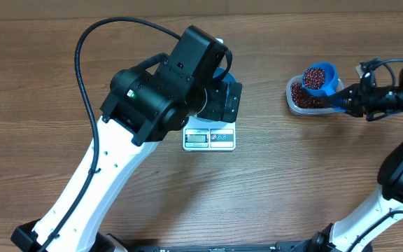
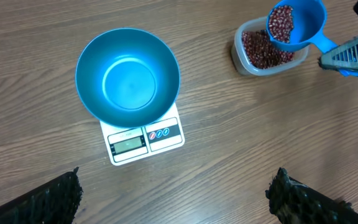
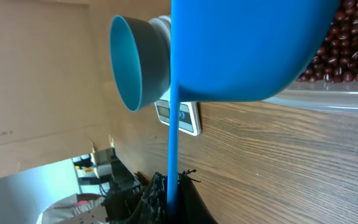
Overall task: Scoop item into bowl and weigh 150g on scale
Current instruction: 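Hold the bean-filled scoop above the tub with the right gripper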
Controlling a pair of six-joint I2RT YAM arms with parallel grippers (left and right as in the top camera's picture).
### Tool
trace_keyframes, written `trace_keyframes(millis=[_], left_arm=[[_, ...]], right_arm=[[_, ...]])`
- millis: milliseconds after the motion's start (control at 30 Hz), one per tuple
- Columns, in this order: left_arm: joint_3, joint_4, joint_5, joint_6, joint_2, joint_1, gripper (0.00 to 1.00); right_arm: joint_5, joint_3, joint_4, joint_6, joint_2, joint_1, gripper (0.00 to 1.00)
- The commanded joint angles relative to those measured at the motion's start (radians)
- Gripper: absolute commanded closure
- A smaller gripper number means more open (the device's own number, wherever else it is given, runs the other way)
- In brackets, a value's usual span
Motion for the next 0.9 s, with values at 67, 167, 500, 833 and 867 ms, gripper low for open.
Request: trace_keyframes(millis=[67, 167, 500, 833, 867], left_arm=[[0.015, 0.014, 0.002, 0.015, 0.008, 0.005, 0.0], [0.015, 0.014, 0.002, 0.015, 0.008, 0.005, 0.01], [0.014, 0.003, 0.001, 0.018, 0.025, 0.004, 0.0], [0.014, -0.039, 0.002, 0.099, 0.109, 0.003, 0.43], [0.014, -0.045, 0.002, 0.102, 0.121, 0.003, 0.48]], right_arm=[[-0.069, 0.0, 0.0, -0.068, -0.018, -0.017, 0.96], [-0.074, 0.0, 0.0, -0.072, -0.018, -0.017, 0.96], [-0.083, 0.0, 0.006, -0.076, -0.018, -0.017, 0.96], [-0.083, 0.0, 0.011, -0.075, -0.018, -0.017, 0.96], [-0.083, 0.0, 0.011, -0.076, -0.018, -0.017, 0.96]])
